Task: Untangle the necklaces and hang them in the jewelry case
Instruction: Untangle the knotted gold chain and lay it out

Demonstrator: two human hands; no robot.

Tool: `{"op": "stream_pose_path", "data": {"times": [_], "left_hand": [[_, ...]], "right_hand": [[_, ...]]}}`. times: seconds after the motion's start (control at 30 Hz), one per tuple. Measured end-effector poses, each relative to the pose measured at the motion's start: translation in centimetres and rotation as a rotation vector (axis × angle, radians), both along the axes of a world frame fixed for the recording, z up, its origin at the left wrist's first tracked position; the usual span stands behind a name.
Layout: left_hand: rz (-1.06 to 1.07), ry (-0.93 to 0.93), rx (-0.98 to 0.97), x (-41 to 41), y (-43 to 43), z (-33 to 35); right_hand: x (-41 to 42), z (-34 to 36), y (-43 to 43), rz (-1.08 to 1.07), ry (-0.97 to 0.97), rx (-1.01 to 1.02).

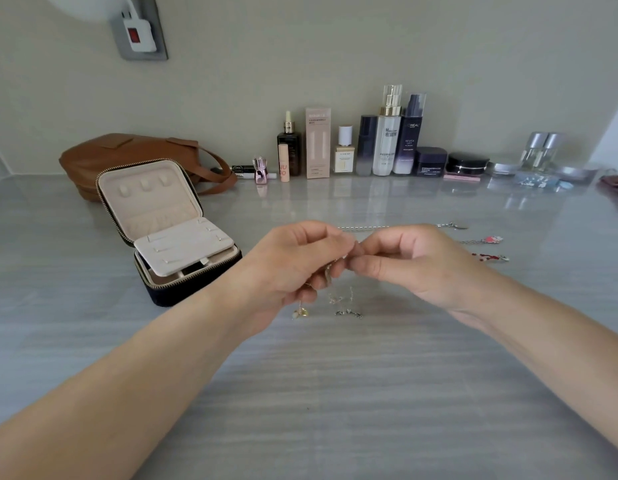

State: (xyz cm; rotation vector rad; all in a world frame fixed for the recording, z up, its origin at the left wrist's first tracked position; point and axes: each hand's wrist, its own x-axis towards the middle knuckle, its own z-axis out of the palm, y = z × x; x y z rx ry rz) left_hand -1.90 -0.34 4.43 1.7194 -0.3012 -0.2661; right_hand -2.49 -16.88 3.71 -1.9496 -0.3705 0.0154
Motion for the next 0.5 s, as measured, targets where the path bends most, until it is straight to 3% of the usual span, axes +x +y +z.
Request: {"op": "stream_pose_path", "data": {"times": [0.5], "left_hand": [[0.022, 0.089, -0.208, 0.4, 1.2, 1.6]], "right_hand": [[1.1, 0.1, -1.4, -0.146, -0.011, 0.071]]}}
